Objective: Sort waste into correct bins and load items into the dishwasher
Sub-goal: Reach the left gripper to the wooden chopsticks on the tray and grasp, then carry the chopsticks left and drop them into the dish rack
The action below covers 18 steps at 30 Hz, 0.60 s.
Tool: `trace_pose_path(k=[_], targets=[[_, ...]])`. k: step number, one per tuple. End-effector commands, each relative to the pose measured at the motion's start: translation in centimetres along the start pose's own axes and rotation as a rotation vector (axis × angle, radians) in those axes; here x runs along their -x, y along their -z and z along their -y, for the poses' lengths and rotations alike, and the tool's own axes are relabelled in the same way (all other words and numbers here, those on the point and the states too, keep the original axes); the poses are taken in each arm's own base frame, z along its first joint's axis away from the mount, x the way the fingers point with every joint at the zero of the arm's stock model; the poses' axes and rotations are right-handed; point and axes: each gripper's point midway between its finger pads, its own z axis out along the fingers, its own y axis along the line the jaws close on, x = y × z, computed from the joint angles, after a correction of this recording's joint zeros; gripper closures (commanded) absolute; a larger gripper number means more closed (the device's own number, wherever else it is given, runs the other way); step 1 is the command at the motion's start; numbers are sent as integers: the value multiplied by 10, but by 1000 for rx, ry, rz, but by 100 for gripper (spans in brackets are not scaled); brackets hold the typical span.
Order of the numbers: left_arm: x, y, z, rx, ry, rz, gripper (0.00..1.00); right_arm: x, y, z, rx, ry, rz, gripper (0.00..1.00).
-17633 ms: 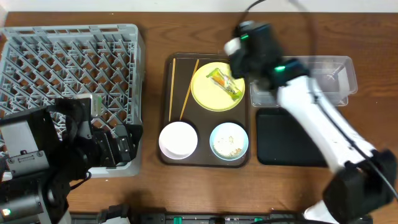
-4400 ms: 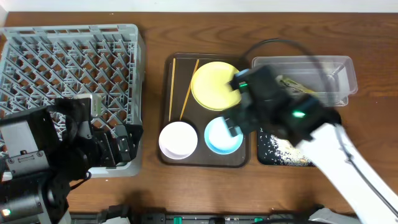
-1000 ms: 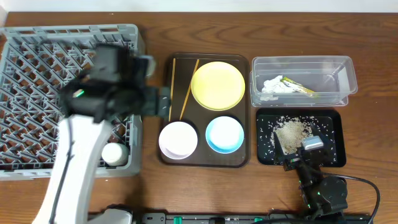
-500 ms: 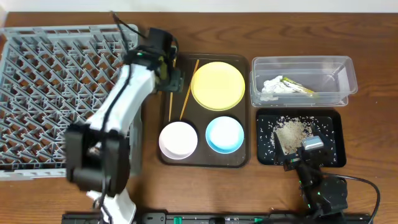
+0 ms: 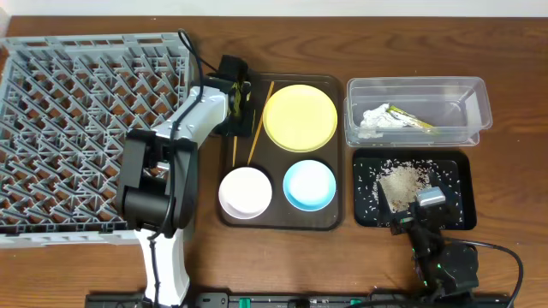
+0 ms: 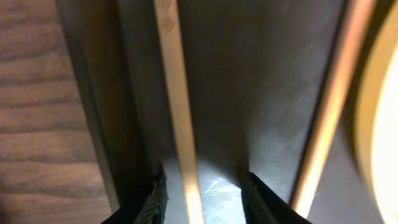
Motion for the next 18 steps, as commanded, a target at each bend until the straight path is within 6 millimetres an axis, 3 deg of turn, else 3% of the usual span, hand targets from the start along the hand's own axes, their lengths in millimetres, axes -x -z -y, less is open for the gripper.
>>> trace_pose_path(k=[1,3,6,11,15,18], targets=[[-10,-15,1,-12,6,-45,64,-1,0,1,-1,10,1,1],[-12,-19,1,-13,7,-55,71,-1,0,1,-1,10,1,1],[-13,-19,3,-24,8,-63,93,-1,0,1,-1,10,1,1],[-10,0,7,-44,19,-44,94,-1,0,1,-1,10,1,1],[1,42,9,-50,16,2,93,-1,0,1,-1,10,1,1],[11,90,4,-17,15,78,94,-1,0,1,-1,10,1,1]])
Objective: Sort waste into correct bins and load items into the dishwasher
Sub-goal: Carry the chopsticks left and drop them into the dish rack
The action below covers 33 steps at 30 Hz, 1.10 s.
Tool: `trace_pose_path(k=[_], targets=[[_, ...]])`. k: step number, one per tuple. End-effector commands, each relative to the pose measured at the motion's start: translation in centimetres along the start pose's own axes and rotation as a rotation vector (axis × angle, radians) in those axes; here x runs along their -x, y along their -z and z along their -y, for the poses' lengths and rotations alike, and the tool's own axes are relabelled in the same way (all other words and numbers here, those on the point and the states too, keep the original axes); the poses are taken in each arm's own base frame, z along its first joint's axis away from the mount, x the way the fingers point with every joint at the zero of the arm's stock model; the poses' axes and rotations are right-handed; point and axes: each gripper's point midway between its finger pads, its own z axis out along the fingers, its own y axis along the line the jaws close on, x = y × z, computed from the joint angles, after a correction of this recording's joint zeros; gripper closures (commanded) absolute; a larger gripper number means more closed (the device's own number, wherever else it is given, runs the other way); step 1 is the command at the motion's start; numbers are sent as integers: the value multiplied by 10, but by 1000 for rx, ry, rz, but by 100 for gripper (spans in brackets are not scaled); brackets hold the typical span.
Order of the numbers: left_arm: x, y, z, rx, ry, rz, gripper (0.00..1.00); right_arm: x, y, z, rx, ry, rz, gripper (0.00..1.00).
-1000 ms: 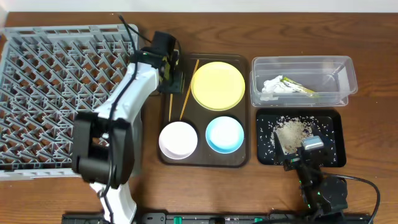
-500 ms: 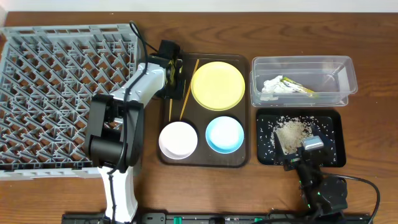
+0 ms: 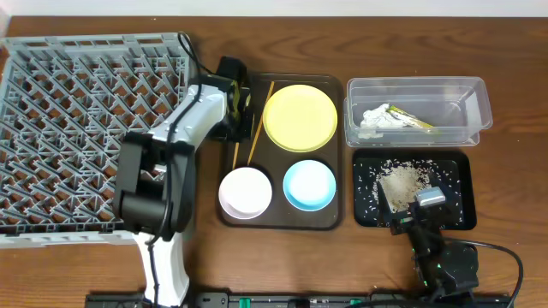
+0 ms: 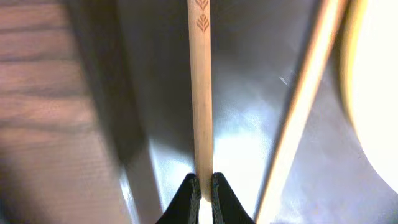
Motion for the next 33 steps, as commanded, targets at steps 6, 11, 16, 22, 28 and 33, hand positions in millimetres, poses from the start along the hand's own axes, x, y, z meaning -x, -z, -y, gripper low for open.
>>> trace_pose_path(k=[6,11,16,22,28,33], targets=[[26,149,-40,258,30,350,94,-1,0,0,-1,10,0,1],[19,166,-68,416,-37,340,94,-1,0,0,-1,10,0,1],[12,145,-97,447,4,286,94,-1,0,0,-1,10,0,1],[8,120,-123,422,108,230,94,-1,0,0,-1,10,0,1],[5,100,-110,293,37,171,79,-1,0,0,-1,10,0,1],[5,113,-109,293,40,188,62,-1,0,0,-1,10,0,1]])
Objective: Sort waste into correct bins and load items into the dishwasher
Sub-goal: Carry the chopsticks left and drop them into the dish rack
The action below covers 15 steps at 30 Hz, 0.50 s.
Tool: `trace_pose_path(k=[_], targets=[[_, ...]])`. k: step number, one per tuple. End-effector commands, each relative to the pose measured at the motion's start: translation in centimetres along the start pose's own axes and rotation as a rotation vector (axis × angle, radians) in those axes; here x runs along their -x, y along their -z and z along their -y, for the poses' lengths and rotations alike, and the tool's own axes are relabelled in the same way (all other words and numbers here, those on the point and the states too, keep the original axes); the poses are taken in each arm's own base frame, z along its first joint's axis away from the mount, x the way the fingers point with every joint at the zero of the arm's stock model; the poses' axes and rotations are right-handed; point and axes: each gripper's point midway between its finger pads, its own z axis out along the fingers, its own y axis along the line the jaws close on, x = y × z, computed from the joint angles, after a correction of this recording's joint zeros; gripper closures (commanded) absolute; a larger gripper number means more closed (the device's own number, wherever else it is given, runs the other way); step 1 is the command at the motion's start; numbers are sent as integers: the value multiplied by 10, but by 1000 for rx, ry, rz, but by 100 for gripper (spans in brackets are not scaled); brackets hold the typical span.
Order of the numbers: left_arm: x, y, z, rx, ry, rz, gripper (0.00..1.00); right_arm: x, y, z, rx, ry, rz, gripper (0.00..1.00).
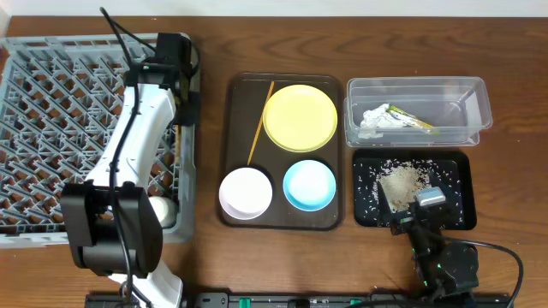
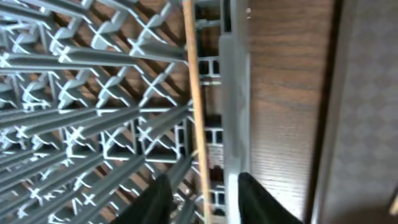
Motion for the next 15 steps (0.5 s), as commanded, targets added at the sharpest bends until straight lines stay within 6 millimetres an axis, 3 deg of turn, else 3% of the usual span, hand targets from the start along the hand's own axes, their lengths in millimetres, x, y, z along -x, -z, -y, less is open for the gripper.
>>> trace_pose_path(k=[1,2,4,8,10,15], targets=[[3,14,1,-24,1,21,59,-1,0,0,0,10,1,1],[5,22,0,-29,30,34,59,-1,0,0,0,10,1,1],[10,38,21,-153,74,71,59,-1,0,0,0,10,1,1],[10,67,91,-503,15,86,59,-1,0,0,0,10,1,1],[4,64,107,-514,-20,66,59,-1,0,0,0,10,1,1],[-21,30,132,-442,-102,-34,59,-1,0,0,0,10,1,1]])
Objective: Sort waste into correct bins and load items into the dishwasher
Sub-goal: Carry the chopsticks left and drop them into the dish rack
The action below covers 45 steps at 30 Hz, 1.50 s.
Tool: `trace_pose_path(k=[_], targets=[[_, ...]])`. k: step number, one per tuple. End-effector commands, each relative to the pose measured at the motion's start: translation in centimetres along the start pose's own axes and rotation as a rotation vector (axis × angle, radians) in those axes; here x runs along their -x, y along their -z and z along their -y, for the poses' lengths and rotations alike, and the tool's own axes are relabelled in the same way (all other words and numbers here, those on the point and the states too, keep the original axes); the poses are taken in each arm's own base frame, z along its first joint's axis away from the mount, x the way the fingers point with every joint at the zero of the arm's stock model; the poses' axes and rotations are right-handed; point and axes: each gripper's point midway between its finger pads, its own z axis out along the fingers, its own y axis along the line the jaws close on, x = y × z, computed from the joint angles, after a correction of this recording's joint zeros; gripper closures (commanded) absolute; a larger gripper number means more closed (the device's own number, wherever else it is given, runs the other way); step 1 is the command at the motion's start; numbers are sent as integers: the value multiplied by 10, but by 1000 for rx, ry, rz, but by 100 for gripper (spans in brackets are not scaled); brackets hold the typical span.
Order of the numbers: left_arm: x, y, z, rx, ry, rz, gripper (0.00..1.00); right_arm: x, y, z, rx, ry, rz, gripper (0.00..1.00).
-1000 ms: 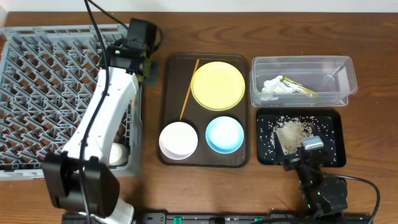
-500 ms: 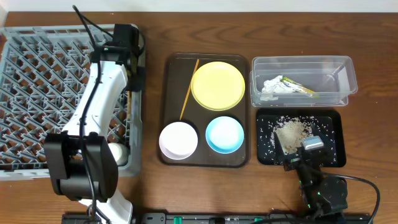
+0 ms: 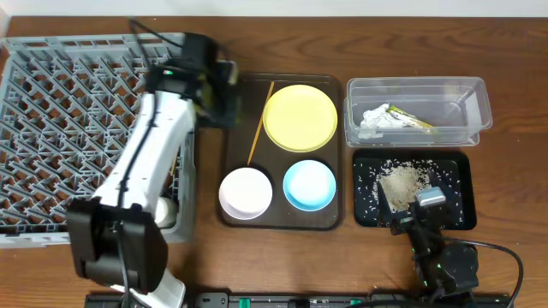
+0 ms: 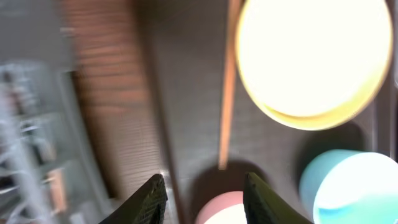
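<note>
My left gripper (image 4: 205, 200) is open and empty, over the left edge of the brown tray (image 3: 231, 214), and in the overhead view it (image 3: 224, 96) sits between the rack and the tray. One wooden chopstick (image 4: 226, 106) lies on the tray beside the yellow plate (image 3: 300, 117). A pinkish-white bowl (image 3: 246, 191) and a blue bowl (image 3: 308, 184) stand at the tray's front. The grey dish rack (image 3: 60, 128) fills the left side. My right gripper (image 3: 425, 205) rests at the front edge of the black tray, and its jaws cannot be made out.
A clear bin (image 3: 462, 103) at the back right holds crumpled paper and a wrapper. A black tray (image 3: 454, 171) below it carries scattered rice. The left arm stretches over the rack's right edge.
My left gripper has moved from above the rack's right edge to the tray's left edge. The chopstick that was between its fingers is gone from them.
Two chopsticks lay on the tray and my open left gripper straddled the left one. Then it was shut on that stick. Later it was over the rack's right side, fingers apart, the stick between them. Now it is open and empty at the tray, where one chopstick lies.
</note>
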Motion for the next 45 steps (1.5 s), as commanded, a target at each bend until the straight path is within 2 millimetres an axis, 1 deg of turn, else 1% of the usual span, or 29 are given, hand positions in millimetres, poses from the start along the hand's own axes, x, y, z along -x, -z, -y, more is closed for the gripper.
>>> trace_pose_path(k=[1,4,7,10,13,18,19,20,21,23,25,27,29,31,34,37,41,43,45], targets=[[-23,-36,15,-25,-29,-109,59,-1,0,0,0,10,0,1],[-34,-59,22,-10,-61,-165,59,-1,0,0,0,10,0,1],[-43,-82,17,56,-87,-214,59,-1,0,0,0,10,0,1],[-51,-103,16,73,-89,-260,59,-1,0,0,0,10,0,1],[-56,-118,18,74,-94,-284,59,-1,0,0,0,10,0,1],[-62,-138,26,63,-109,-307,59,-1,0,0,0,10,0,1],[-64,-142,28,65,-115,-312,61,-1,0,0,0,10,0,1],[-65,-145,27,75,-120,-316,66,-1,0,0,0,10,0,1],[-65,-147,24,93,-124,-317,74,-1,0,0,0,10,0,1],[-65,-149,12,169,-105,-312,90,-1,0,0,0,10,0,1],[-60,-145,-6,278,-75,-288,94,-1,0,0,0,10,0,1],[-55,-142,-16,323,-69,-273,94,-1,0,0,0,10,0,1],[-52,-136,-20,335,-61,-272,94,-1,0,0,0,10,0,1],[-50,-126,-23,336,-48,-271,94,-1,0,0,0,10,0,1],[-38,-98,-24,334,-30,-233,94,-1,0,0,0,10,0,1],[-23,-59,-25,327,-6,-158,94,-1,0,0,0,10,0,1],[-8,3,-32,318,38,-21,94,-1,0,0,0,10,0,1],[-5,30,-38,319,33,31,94,-1,0,0,0,10,0,1],[-8,51,-45,326,10,54,94,-1,0,0,0,10,0,1]])
